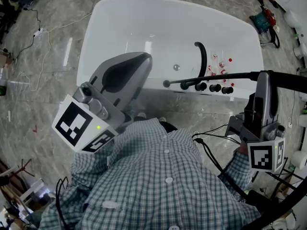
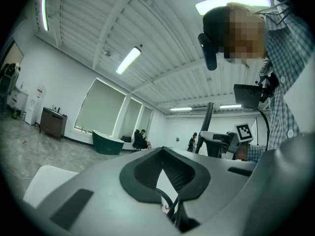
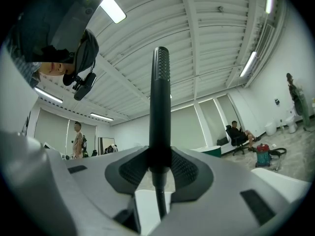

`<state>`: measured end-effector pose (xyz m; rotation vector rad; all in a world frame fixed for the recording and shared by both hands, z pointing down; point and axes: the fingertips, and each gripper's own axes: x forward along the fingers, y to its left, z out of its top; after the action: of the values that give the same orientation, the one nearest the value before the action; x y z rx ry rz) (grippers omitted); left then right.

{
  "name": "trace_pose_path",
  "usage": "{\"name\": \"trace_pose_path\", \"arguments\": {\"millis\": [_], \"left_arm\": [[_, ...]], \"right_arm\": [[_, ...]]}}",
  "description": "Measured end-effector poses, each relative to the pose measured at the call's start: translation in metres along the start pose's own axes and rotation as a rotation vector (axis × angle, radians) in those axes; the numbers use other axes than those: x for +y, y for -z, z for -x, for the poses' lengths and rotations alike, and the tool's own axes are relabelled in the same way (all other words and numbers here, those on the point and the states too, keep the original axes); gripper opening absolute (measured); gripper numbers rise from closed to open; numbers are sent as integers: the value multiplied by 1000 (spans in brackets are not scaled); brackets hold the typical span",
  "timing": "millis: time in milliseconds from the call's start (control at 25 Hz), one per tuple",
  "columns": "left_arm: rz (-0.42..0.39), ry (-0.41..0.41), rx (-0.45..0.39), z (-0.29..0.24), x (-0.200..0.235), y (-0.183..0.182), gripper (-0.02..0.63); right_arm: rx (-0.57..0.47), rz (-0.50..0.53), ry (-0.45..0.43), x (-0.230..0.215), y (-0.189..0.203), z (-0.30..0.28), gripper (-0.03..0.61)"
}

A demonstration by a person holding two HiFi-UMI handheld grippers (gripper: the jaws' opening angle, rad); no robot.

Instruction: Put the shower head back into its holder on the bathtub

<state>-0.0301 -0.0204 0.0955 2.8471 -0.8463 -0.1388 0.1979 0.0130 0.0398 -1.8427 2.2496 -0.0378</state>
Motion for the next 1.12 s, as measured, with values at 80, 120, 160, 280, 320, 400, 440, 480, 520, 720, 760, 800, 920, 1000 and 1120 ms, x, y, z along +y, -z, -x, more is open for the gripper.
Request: {"name": "trace_pose_path", "arguments": {"millis": [80,120,160,280,320,400,440,480,520,720,760,800,920,1000,1120], "left_arm": [[0,-1,1,0,0,2,9],[1,-1,3,0,1,2,9],[2,0,4,0,1,3,9],[3,0,8,1,3,4,9],[3,0,9,1,3,4,9],[4,0,10,0,3,4,9],[4,0,12,-1,3,4,9],[5,0,13,-1,3,5,9],[5,1,14,-2,3,5,9],[16,10,23,-1,3,8,9],[19,12,26,-1,3,10,9],[22,14,30,-1,2,12,9],[29,17,38,-3,1,19,9],[32,15,41,-5,1,22,9],[38,9,44,-6,3,26,9]], "right_arm": [[5,-1,-4,0,3,0,130],[8,-1,-6,1,4,-1,130],[11,-1,-8,1,6,-1,130],[22,-3,-15,4,10,-3,130],[25,-4,-18,5,11,-4,130],[29,-14,-23,5,13,-4,130],[29,-25,-25,5,15,-4,130],[29,-35,-27,4,16,-3,130],[32,-35,-26,4,17,-2,130],[47,-37,-28,7,22,-2,130],[49,-49,-30,7,24,-1,130],[53,-52,-30,7,27,-1,130],[68,-45,-26,5,32,-1,130],[72,-57,-30,3,37,-1,130],[84,-72,-37,2,45,-2,130]]}}
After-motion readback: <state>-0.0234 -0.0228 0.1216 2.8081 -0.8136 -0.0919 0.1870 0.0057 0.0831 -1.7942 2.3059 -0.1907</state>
